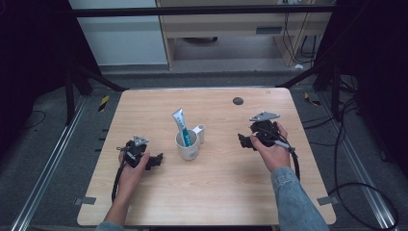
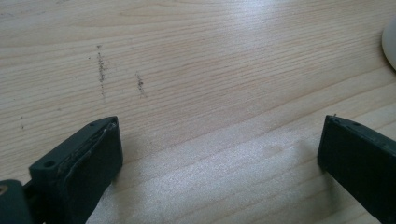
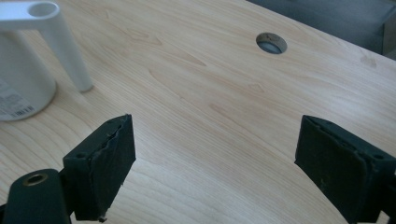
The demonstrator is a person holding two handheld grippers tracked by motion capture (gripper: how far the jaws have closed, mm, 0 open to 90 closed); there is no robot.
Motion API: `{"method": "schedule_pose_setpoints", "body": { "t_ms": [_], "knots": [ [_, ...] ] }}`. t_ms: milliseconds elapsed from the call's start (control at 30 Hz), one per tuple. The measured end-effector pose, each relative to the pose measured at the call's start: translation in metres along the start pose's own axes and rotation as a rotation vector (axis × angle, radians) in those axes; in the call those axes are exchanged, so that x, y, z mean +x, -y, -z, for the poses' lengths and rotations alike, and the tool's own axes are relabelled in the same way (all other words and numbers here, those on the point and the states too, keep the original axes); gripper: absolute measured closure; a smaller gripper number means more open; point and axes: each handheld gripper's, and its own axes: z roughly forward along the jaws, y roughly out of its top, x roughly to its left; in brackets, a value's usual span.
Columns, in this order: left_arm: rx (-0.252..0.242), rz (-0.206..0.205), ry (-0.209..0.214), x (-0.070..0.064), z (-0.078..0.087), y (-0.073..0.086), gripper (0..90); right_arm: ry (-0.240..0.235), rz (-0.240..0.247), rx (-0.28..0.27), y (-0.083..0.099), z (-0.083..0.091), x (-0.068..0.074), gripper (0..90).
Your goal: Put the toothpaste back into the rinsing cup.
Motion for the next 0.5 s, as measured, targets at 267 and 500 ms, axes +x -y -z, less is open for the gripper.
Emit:
{"method": "schedule_pose_setpoints", "body": {
  "t_ms": [267, 500],
  "knots": [
    [0.001, -0.001, 0.0, 0.0, 0.0, 0.0, 0.0, 0.012, -0.05, 0.016, 0.019, -0.009, -0.009, 12.2],
    [0.001, -0.001, 0.0, 0.0, 0.0, 0.0, 0.0, 0.021, -0.088, 0.045, 0.033, -0.016, -0.017, 12.3]
  ]
}}
